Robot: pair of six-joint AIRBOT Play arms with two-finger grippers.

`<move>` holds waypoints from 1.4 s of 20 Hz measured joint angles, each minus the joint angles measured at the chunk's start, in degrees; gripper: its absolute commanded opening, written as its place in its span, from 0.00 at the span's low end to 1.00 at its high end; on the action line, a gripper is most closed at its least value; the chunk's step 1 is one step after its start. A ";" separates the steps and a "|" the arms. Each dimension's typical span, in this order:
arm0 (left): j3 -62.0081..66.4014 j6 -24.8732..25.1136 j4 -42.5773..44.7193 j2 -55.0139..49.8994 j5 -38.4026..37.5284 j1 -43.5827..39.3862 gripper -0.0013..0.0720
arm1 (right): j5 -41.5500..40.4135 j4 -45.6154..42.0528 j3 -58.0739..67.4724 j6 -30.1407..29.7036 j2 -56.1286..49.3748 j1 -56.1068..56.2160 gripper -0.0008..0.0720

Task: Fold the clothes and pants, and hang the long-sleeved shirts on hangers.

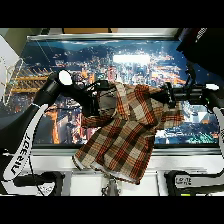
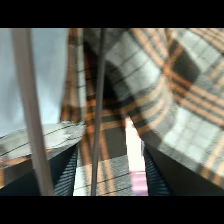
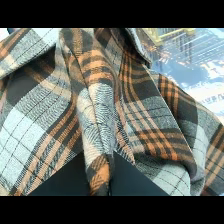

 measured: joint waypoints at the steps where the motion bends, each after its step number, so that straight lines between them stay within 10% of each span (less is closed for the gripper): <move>1: 0.00 -1.66 0.33 0.02 0.02 0.48 0.58 | -0.44 0.04 0.00 0.02 0.00 0.00 0.05; 17: -0.02 -31.15 0.70 11.32 7.08 13.42 0.59 | -1.44 0.15 0.00 3.80 3.34 -0.02 0.05; 19: -0.76 -39.01 0.63 11.58 9.35 16.35 0.81 | -0.85 0.17 0.00 4.98 5.25 -0.02 0.05; 22: -4.55 -46.23 -2.40 9.66 12.33 19.93 0.80 | -0.55 0.17 0.00 6.73 8.28 -0.02 0.05; 28: -12.66 -40.87 -22.58 1.22 18.18 21.44 0.80 | -1.51 0.20 0.00 10.32 11.10 -0.02 0.05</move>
